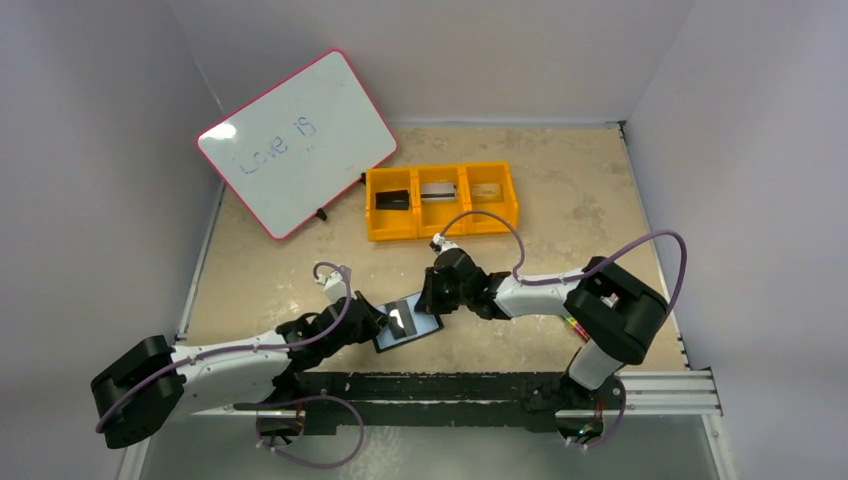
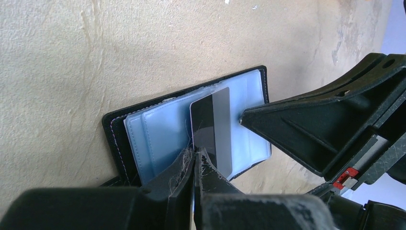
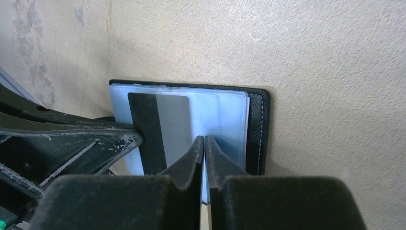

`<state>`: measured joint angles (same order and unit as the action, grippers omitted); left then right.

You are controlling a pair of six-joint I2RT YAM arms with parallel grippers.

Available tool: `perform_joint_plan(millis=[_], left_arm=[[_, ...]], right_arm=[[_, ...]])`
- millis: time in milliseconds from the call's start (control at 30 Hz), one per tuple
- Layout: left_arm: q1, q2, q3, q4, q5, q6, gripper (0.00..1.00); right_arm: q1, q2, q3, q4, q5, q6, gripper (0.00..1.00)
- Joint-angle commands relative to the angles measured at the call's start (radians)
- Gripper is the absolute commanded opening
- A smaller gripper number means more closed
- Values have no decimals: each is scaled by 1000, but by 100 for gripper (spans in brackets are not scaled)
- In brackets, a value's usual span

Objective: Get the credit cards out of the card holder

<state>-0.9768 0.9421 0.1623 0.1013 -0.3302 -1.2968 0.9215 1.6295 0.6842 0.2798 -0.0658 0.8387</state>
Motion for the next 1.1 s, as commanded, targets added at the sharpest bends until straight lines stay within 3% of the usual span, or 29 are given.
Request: perform_joint_plan(millis=[0,200,333,433,633,800,967,1067], left_arm=[[-3,2,27,33,-23,28,4],[-3,54,27,179,32,18,20],[-3,77,4,278,50,-6,25],[-3,94,-10,332,54,-23,23],[-3,92,-10,259,30,-32,14],[-3,105,-6,278,51,-27,22],[-2,154,-15,357,93,-36,22],[-2,171,-22,367,94,-49,10]], right_arm=[[-4,29,-20,-84,63,-12,5],[-3,39,-21,-75,54,-9,5],[-3,41,-23,-67,47,-7,5],[-3,40,-27,-61,42,-6,5],[-3,19,-34,-68,41,-9,5],[-3,24,-29,-45,25,-14,5],[-3,42,-30,-33,14,-10,5],[-4,39,-32,-42,26,-4,5]])
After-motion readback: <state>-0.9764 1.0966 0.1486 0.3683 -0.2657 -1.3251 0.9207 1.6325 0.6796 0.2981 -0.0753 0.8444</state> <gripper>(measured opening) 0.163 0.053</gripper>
